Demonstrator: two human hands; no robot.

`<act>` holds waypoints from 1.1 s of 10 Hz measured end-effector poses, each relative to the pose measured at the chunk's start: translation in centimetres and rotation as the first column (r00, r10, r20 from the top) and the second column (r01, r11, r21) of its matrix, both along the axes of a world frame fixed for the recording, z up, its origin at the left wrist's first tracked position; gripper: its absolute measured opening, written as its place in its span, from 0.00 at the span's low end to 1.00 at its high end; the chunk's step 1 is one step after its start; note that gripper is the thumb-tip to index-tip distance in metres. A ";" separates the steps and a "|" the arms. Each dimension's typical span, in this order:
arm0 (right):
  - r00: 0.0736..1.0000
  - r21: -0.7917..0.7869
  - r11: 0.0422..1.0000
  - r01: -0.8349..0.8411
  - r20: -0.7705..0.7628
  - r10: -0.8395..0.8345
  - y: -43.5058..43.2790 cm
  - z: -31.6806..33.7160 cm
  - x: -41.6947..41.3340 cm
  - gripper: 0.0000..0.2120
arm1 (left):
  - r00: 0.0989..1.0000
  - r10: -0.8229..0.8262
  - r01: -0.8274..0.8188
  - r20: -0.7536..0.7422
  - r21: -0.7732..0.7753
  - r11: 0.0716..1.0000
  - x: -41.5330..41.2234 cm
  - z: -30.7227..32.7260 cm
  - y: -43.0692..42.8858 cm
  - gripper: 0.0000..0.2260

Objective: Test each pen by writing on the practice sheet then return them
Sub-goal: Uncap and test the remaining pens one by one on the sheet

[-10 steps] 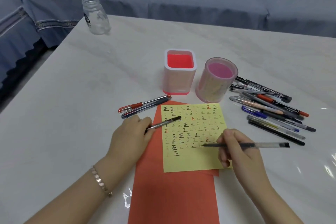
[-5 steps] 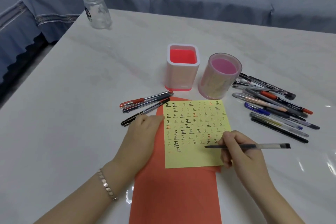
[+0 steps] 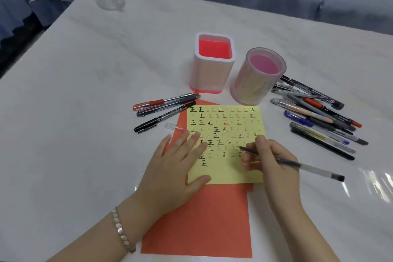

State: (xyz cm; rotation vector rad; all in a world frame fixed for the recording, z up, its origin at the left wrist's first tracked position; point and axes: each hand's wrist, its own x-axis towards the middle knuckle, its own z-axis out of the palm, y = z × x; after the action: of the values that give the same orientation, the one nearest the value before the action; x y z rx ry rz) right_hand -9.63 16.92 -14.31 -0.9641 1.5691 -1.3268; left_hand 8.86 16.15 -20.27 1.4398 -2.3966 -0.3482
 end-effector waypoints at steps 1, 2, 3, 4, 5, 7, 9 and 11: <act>0.998 -0.023 0.998 0.050 -0.030 -0.051 -0.4 -0.6 1.6 0.17 | 1.000 -0.002 0.002 -0.005 -0.012 1.000 -0.1 0.0 0.0 0.26; 0.994 -0.037 0.997 0.074 -0.076 -0.077 -0.7 -1.3 2.7 0.18 | 1.000 0.015 -0.015 -0.015 -0.002 1.000 -0.2 0.1 0.0 0.26; 0.981 -0.039 0.995 0.097 -0.166 -0.102 -1.0 -2.6 3.7 0.23 | 1.000 0.021 -0.021 -0.008 0.007 1.000 -0.2 0.1 0.0 0.27; 0.958 -0.070 0.989 0.127 -0.251 -0.140 -0.9 -3.7 4.3 0.21 | 1.000 0.021 -0.021 -0.018 0.002 1.000 -0.1 0.0 0.0 0.27; 0.950 -0.090 0.987 0.136 -0.269 -0.155 -0.8 -3.8 4.4 0.17 | 0.999 0.030 -0.030 -0.029 -0.002 1.000 -0.2 0.0 0.0 0.27; 0.946 -0.094 0.989 0.114 -0.293 -0.137 -0.9 -4.1 4.4 0.17 | 0.998 0.046 -0.046 -0.046 -0.005 0.999 -0.2 0.0 0.0 0.27; 0.940 -0.108 0.988 0.110 -0.313 -0.138 -1.0 -4.4 4.3 0.19 | 0.998 0.052 -0.052 -0.047 -0.001 0.999 -0.3 -0.1 0.0 0.28; 0.927 -0.140 0.984 0.109 -0.344 -0.151 -1.1 -4.6 4.4 0.17 | 0.998 0.048 -0.048 -0.035 -0.003 0.999 -0.3 0.1 0.0 0.28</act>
State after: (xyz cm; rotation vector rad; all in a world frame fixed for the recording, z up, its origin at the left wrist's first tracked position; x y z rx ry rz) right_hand -5.19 15.83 -18.86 -1.2455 1.8688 -1.4073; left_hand 8.60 16.12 -20.21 1.4750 -2.3295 -0.3546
